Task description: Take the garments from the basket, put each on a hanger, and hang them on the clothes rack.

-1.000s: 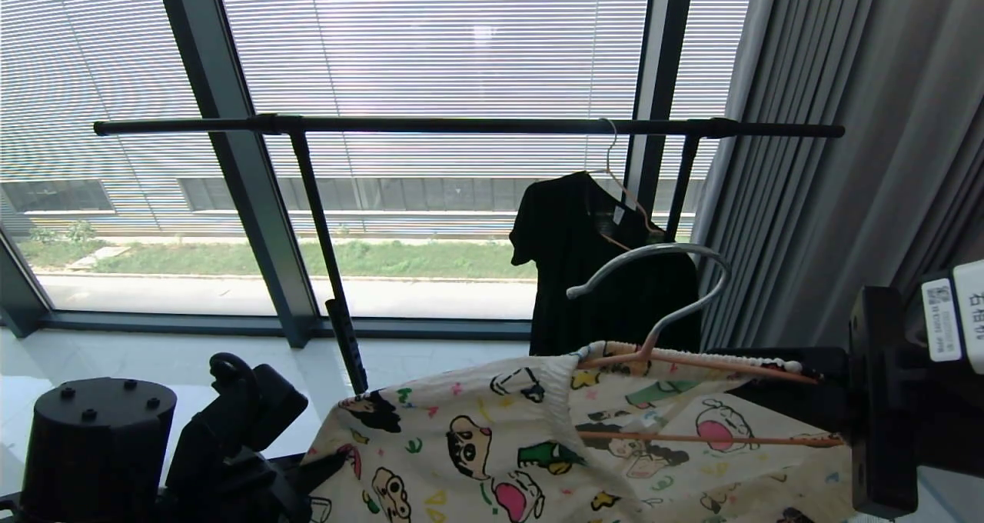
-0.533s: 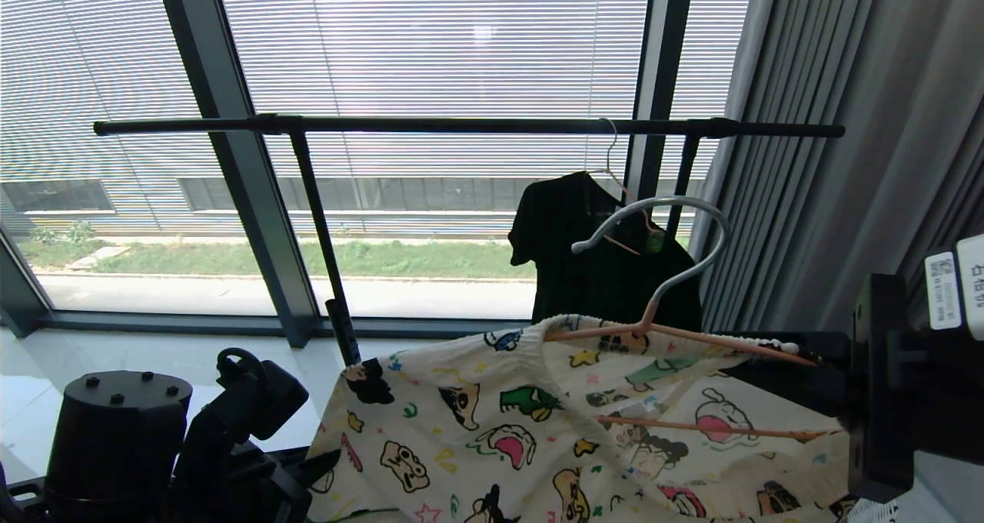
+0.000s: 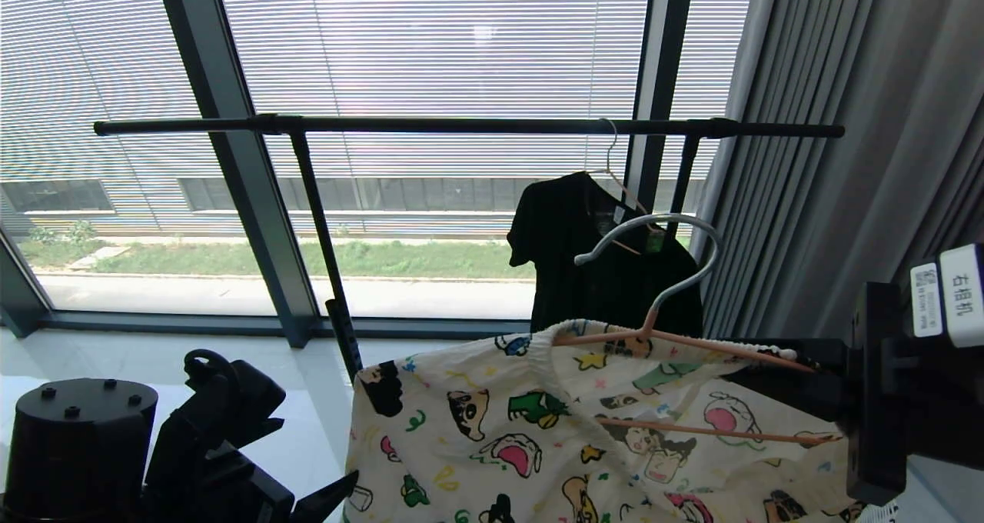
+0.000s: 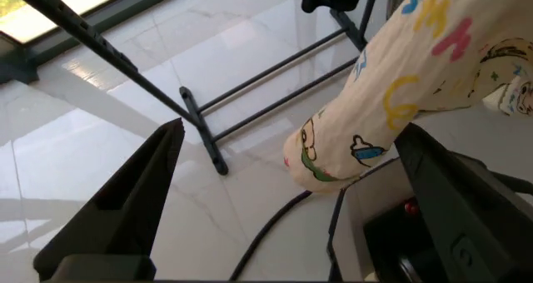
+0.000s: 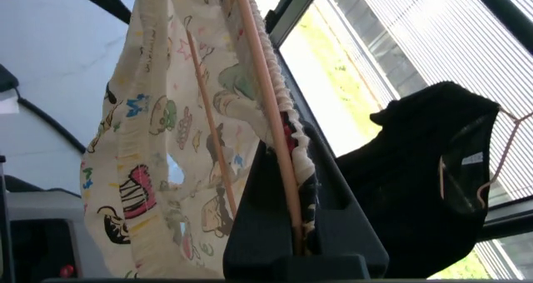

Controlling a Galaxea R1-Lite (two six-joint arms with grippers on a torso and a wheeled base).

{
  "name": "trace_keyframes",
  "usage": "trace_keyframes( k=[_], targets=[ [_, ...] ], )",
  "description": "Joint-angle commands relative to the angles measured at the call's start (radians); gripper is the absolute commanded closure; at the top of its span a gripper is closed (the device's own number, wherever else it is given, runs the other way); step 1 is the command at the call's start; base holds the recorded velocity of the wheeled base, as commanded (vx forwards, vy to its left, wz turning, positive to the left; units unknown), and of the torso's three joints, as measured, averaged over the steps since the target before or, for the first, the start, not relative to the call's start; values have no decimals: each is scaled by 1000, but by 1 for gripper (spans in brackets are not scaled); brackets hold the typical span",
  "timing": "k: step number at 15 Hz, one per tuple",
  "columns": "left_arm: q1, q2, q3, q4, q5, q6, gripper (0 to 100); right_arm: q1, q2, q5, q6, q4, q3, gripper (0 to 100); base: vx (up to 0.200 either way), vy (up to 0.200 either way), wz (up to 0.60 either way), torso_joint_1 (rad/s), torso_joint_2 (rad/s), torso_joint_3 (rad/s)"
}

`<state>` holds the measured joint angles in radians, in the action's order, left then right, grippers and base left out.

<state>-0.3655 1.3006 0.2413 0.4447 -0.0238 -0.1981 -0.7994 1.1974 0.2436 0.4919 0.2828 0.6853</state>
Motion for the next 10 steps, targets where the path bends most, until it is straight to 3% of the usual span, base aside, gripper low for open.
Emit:
trace_keyframes(
  k=[1, 4, 5, 10],
  targets=[
    [0, -95, -5, 2, 91, 3, 0, 49, -1, 2, -3, -1, -27, 100, 0, 0, 0, 0, 0, 0],
    [7, -189, -20, 0, 165, 43, 0, 72, -10, -7, -98, -1, -84, 100, 0, 0, 0, 0, 0, 0],
    [34, -205, -25, 0, 200, 48, 0, 77, -13, -46, -124, 1, -99, 100, 0, 0, 0, 0, 0, 0],
    [263, -196, 3, 0, 229, 48, 0, 75, -56, -170, -228, -4, -187, 100, 0, 0, 0, 0, 0, 0]
  ],
)
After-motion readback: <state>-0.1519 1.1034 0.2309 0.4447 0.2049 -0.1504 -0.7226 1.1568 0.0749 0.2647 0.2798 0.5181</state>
